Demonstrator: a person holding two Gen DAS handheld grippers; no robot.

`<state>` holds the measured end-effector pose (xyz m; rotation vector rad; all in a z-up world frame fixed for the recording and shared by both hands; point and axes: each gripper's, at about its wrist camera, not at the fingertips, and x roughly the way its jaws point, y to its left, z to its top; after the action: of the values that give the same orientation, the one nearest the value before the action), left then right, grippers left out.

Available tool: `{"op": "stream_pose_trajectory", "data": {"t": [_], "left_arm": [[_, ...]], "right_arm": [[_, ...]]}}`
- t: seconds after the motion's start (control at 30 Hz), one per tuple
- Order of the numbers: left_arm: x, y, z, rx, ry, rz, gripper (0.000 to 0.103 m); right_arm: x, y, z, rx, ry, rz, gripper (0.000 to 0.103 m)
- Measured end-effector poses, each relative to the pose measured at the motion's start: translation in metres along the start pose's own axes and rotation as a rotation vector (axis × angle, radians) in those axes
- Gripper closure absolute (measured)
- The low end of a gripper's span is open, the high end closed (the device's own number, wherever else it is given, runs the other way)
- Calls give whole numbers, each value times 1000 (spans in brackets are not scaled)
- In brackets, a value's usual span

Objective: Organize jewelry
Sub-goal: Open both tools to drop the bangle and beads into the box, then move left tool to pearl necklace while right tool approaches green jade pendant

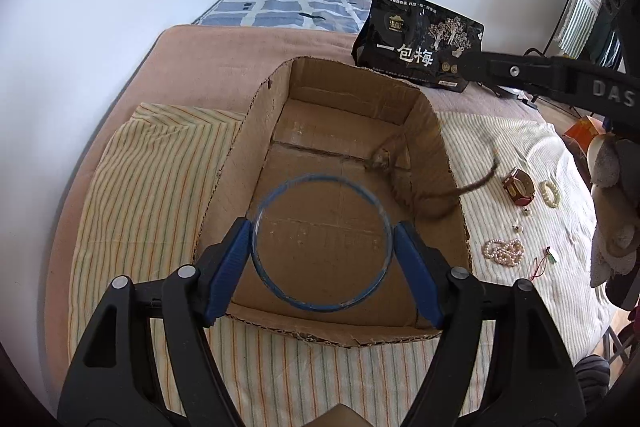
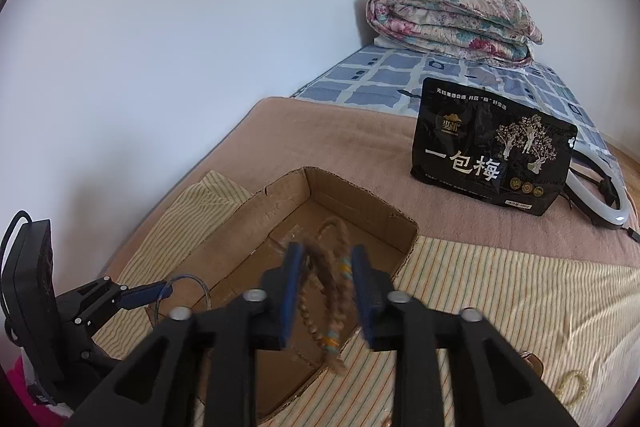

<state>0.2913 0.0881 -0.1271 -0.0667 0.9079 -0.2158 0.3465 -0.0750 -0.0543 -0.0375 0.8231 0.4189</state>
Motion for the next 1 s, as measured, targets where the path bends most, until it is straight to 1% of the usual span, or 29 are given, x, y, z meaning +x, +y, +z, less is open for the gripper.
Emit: {"op": "stream_pose_trajectory", "data": {"t": [0.03,0.07,0.1,0.17,0.27,0.43,0.57,0.7,0.87,1.0], "left_arm": [[0,-1,0,0,1,2,24],[0,-2,0,1,1,5,24],[0,-2,0,3,1,10,24],[-1,-3,-2,-1,0,13,24],[-4,-4,-4,-6,-1,11,24],[-13,-6,-6,-5,-13,16,24],[-22,-9,-5,-5,-29,20,24],[-32,-16,-6,2,-50,18,24],[-42,-31,-6,28,-71,7,24],[-46,-49,-7,52,-78,-7,24]], "right_arm": [[-2,0,0,-1,-7,-5,51],[-3,0,0,-1,-14,-11,36],[-6,0,0,1,-24,-19,28],[-12,-2,-1,7,-41,-26,25],[-16,-5,0,13,-41,-30,21],[-24,-11,-4,21,-46,-42,20],[-32,-17,-7,31,-53,-53,17],[-44,-25,-11,44,-67,-74,14],[-66,-42,-17,60,-91,-105,12],[-86,-59,-26,76,-113,-139,7]]}}
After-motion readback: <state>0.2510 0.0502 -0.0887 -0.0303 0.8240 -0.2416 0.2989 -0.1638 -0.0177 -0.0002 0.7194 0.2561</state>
